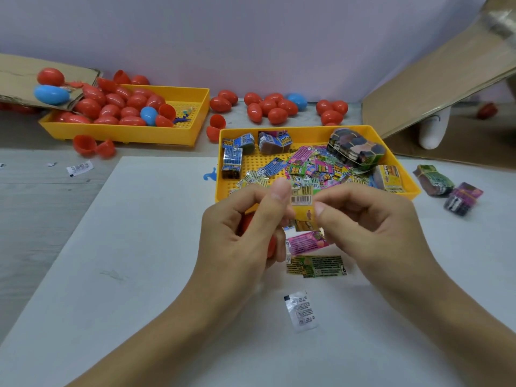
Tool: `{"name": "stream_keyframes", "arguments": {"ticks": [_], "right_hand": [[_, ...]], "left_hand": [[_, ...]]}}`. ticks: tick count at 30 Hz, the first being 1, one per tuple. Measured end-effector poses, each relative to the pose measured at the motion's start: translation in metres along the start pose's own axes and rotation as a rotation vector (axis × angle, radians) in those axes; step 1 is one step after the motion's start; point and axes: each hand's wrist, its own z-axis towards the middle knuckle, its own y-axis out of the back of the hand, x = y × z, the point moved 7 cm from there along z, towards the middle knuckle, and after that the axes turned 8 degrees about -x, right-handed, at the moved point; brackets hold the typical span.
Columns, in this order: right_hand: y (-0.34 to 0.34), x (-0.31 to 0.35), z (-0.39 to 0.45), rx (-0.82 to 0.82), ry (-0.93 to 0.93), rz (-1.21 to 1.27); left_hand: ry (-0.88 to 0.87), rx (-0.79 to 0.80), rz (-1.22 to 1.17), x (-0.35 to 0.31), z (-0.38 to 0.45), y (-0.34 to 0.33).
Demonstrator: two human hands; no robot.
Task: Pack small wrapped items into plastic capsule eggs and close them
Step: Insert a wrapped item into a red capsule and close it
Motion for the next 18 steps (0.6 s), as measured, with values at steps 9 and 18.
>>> {"name": "stream_keyframes", "arguments": {"ticks": [9,18], "right_hand": [[-0.003,-0.022,-0.001,-0.020,-0.408,0.269],[-0.002,-0.014,0.000,-0.040,-0.285,0.309]], "left_hand": [[-0.009,0.033,0.170,0.005,-0.003,-0.001],[-0.103,0.024,0.233,-0.004,-0.003,0.000]]}}
